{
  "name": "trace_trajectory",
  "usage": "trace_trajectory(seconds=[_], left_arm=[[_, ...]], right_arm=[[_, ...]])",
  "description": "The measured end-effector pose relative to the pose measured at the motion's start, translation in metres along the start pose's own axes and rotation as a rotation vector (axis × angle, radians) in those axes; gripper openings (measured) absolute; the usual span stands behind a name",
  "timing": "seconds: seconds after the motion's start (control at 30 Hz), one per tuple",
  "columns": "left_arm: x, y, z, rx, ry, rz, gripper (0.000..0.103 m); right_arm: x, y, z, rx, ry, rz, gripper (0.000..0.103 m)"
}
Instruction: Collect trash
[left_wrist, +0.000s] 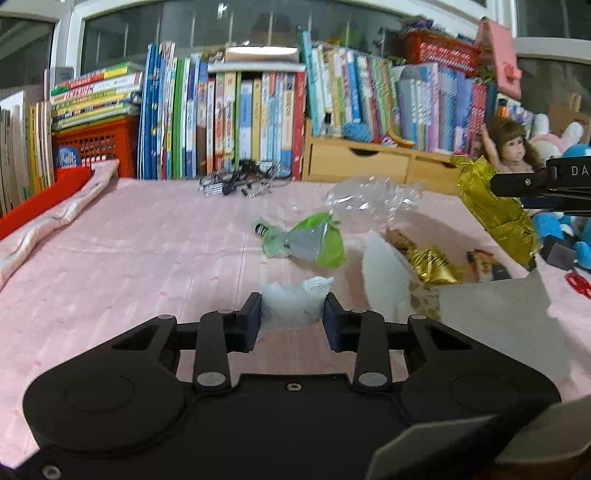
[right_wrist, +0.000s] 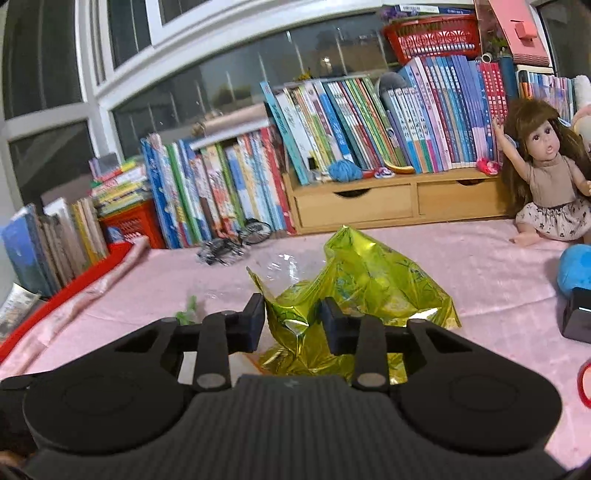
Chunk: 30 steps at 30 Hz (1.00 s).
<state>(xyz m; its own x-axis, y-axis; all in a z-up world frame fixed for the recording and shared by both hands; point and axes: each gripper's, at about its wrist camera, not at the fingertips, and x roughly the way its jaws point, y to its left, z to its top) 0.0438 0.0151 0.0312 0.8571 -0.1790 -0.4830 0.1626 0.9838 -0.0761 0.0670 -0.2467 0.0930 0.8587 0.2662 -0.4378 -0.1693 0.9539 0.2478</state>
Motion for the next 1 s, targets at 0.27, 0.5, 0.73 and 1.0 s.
trace_trajectory(seconds=[0.27,0.5,0.73,1.0], left_arm=[[-0.035,-0.010,0.000,0.022,-0.043,-0.045,0.033],[-0.060,-0.016,0.000,0.032,-0.051,-0.092,0.033],[-0.087,-0.016,-0.009,0.038,-0.057,-0.116,0.033],[-0.122,-0.017,-0.031,0.030,-0.039,-0.152,0.033]], right_arm=[[-0.034,0.006,0.008,-0.015,-0.111,0.022,0.038],[-0.059,0.015,0.004,0.000,-0.119,0.107,0.038],[-0.096,0.039,-0.027,-0.034,-0.094,0.214,0.038],[-0.140,0.057,-0.064,-0.041,-0.043,0.305,0.038]])
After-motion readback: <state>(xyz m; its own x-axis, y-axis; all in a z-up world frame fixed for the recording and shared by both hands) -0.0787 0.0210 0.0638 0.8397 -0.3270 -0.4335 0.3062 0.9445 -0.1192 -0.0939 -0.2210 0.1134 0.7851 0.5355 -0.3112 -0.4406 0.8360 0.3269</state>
